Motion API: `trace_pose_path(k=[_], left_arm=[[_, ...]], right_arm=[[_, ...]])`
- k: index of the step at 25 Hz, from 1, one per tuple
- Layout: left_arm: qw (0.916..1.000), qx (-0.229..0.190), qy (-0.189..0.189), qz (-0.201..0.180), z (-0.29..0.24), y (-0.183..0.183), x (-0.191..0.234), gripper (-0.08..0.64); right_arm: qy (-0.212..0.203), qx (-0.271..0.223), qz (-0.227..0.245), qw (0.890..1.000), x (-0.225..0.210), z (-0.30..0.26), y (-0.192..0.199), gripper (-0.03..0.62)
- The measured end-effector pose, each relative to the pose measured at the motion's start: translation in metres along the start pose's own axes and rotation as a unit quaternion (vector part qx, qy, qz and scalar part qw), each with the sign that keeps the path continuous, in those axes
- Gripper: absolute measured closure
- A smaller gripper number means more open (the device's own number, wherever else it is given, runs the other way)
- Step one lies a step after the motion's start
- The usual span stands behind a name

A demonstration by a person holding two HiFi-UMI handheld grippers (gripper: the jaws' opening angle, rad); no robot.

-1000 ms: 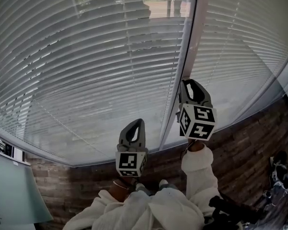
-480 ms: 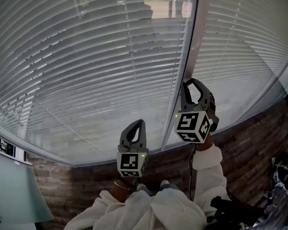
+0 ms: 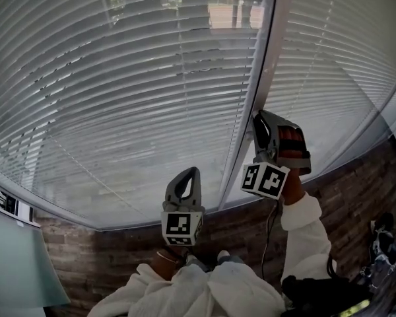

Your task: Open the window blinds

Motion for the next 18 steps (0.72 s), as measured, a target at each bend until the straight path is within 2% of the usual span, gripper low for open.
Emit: trace_pose_path(k=[4,8,14,18], left_arm=[[1.0,-0.002,0.0,0.0,0.001,-0.001,-0.001,0.561],[1.0,-0.005,-0.001,-0.003,0.001,-0.001,-0.003,0.561],[0.9999,-0.004,-0.009,0.004,-0.001,0.001,-0.006,0.561],[0.9998,-0.005,-0.015,0.011,0.0,0.005,-0.012,0.561]], right_arm=[[-0.005,0.004,0.098,0.995,0.003,0.001,-0.002,0.462],[-0.004,0.006,0.178,0.984,0.006,0.002,-0.002,0.462],[-0.028,-0.003,0.284,0.958,0.01,0.001,0.003,0.462],[-0.035,-0.019,0.357,0.933,0.013,0.004,0.006,0.462]])
Point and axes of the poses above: the fingertips, and each gripper's own axes: z backward along the fingers, x to its left, y out of its underside, the point moved 7 cm from there along z, backward along the fingers, and after that the axes turned 9 degrees about -x, right-handed, at the moved point
